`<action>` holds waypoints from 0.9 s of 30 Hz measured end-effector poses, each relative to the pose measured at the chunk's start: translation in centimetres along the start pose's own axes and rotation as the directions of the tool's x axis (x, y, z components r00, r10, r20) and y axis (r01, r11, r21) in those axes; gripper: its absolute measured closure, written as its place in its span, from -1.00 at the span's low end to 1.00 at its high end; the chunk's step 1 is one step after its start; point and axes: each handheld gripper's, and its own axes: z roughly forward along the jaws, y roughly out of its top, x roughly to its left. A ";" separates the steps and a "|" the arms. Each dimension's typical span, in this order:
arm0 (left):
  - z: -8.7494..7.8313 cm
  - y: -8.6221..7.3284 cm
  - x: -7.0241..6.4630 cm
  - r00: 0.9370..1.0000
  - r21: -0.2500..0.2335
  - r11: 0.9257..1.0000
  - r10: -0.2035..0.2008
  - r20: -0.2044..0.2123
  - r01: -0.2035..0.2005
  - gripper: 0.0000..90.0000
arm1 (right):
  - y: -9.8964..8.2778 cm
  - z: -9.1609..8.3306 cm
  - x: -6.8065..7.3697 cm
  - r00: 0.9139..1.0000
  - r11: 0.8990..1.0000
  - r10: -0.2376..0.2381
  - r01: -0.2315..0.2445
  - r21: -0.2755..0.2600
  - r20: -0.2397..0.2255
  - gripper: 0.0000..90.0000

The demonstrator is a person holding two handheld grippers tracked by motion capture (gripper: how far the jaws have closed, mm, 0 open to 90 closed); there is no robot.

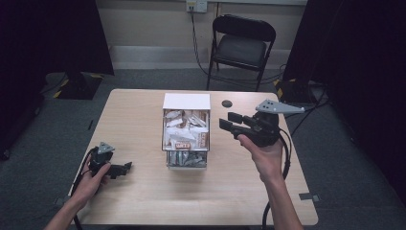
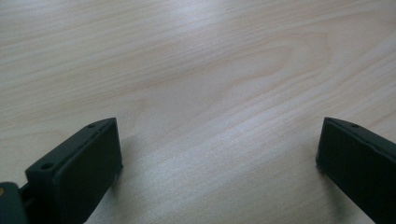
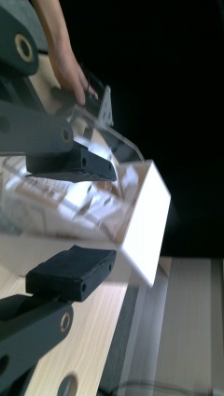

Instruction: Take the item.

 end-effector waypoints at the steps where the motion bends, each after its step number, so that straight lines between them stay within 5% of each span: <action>1: 0.0 0.0 0.0 1.000 0.000 1.000 0.000 0.000 0.000 -1.00 | 0.1 0.2 0.2 1.000 1.000 -0.003 0.003 0.001 -0.010 0.23; 12: 0.0 0.0 0.0 1.000 0.000 1.000 0.000 0.000 0.000 -1.00 | 0.3 3.5 2.9 0.991 0.996 -0.073 0.079 0.052 -0.109 0.28; 27: 0.0 0.0 0.0 1.000 0.000 1.000 0.000 0.000 0.000 -1.00 | -0.5 7.4 3.4 0.983 0.987 -0.095 0.114 0.116 -0.156 0.33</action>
